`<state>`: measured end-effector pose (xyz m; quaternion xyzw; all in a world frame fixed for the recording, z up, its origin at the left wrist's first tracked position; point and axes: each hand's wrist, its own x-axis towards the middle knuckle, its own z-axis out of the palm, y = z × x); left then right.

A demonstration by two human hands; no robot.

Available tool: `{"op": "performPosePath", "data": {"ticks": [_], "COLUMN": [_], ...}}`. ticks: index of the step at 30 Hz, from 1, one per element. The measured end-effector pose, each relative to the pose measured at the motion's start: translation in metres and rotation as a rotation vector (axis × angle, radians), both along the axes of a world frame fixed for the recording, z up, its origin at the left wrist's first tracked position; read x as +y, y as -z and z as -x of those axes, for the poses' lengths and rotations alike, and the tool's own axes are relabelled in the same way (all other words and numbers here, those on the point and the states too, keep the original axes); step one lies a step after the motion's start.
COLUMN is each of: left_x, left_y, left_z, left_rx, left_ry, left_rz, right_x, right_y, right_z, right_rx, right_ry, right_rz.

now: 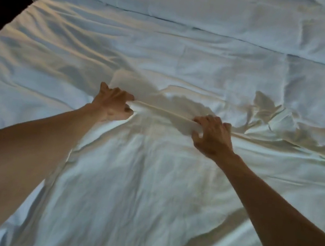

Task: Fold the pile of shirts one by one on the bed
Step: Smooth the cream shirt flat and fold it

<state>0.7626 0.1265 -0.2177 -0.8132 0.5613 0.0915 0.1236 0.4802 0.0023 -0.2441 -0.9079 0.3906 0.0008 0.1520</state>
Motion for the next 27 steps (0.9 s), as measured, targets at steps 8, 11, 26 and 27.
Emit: {"op": "performPosePath", "data": {"ticks": [8, 11, 26, 27], "left_x": [0.0, 0.019, 0.156, 0.164], "left_y": [0.003, 0.03, 0.051, 0.05], "left_z": [-0.011, 0.037, 0.171, 0.216], "left_rx": [-0.089, -0.056, 0.041, 0.142], "left_ry": [-0.143, -0.295, -0.204, -0.06], "left_rz": [0.209, 0.415, 0.39, 0.385], "right_x": [0.004, 0.064, 0.189, 0.197], "right_y": [-0.003, 0.019, 0.043, 0.041], "right_z": [-0.019, -0.004, 0.119, 0.125], "right_rx": [-0.053, -0.204, 0.018, 0.03], "right_ry": [0.165, 0.156, 0.212, 0.223], "right_rz": [0.075, 0.128, -0.014, -0.035]}}
